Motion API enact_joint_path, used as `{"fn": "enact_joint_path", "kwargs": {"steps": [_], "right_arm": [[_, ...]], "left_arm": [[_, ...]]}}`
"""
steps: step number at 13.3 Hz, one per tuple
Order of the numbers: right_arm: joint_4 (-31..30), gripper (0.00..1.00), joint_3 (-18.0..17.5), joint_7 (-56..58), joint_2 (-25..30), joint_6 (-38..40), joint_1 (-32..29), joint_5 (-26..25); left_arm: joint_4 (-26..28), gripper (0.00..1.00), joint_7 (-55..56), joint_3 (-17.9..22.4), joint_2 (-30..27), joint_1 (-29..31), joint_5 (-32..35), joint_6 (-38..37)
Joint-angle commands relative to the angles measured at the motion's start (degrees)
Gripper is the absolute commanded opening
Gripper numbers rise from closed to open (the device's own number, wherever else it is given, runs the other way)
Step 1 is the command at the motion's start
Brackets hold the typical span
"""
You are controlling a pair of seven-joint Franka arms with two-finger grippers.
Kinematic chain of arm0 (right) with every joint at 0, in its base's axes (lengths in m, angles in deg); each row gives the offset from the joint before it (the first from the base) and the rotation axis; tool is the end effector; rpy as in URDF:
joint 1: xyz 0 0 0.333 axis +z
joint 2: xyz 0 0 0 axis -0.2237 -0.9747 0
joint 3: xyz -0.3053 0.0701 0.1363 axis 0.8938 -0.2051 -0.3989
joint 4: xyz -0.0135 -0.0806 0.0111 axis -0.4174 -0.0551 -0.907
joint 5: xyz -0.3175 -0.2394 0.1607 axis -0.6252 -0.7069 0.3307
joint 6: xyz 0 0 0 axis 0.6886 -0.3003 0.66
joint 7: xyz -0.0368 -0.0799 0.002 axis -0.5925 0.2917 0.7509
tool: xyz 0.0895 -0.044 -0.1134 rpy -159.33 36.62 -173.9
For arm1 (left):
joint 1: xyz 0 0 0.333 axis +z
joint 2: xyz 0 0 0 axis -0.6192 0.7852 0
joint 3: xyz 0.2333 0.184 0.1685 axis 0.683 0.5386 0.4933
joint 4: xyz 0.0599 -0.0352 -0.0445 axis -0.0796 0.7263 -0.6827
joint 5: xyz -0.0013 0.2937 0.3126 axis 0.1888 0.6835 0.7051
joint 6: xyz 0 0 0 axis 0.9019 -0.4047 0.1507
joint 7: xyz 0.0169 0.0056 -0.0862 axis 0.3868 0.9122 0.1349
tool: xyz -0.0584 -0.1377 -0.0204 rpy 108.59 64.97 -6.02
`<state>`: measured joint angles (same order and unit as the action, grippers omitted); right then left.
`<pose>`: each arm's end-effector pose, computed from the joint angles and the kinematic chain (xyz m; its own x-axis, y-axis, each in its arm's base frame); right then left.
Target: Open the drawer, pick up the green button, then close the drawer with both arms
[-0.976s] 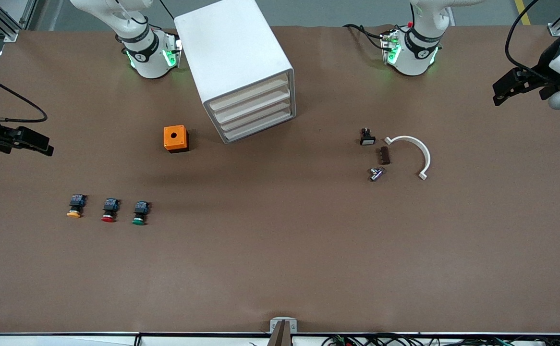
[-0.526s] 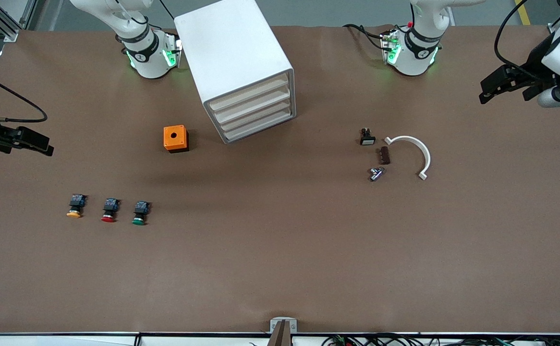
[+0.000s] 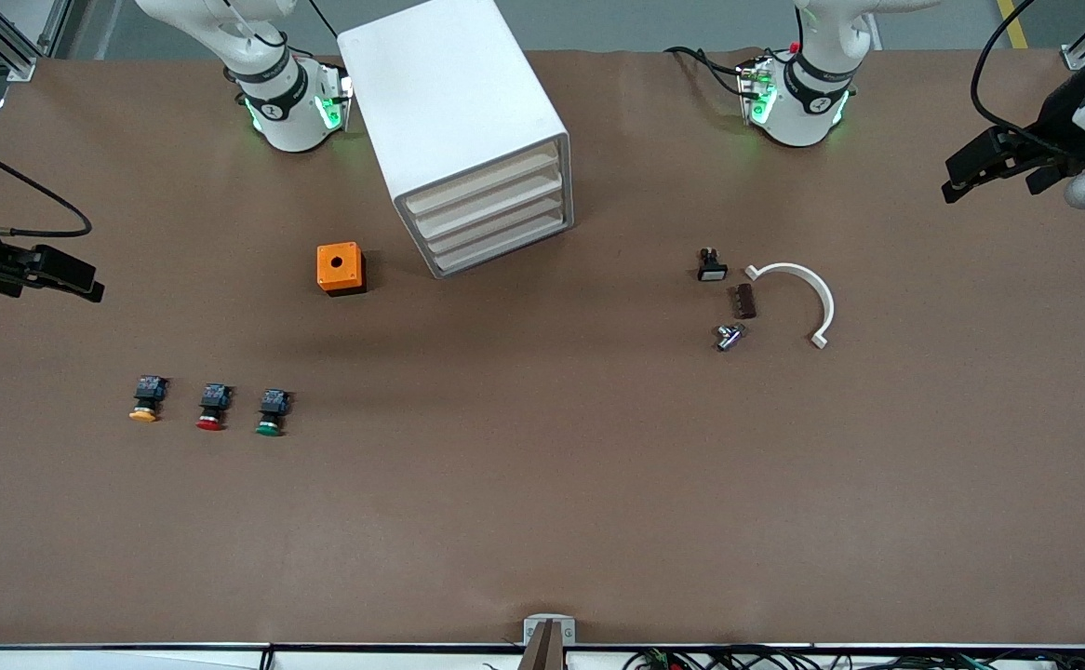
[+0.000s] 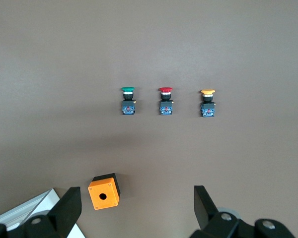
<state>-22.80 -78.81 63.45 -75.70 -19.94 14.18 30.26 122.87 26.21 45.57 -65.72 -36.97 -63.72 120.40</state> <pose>0.6342 -0.0122 0.5914 0.9951 -0.0793 -0.0585 -0.0795 -0.9968 -0.0008 0.5423 -0.0534 0.6428 0.9933 0.1058 -0.0472 0.1064 -0.9943 0.0103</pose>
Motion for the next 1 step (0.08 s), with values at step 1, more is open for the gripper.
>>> {"fn": "enact_joint_path", "kwargs": {"steps": [1], "right_arm": [[0.9,1.00,-0.3,0.2,-0.2,0.8,-0.4,0.1]], "left_arm": [[-1.8,1.00,0.2,0.3,1.3,-0.3,0.9,-0.8]]}}
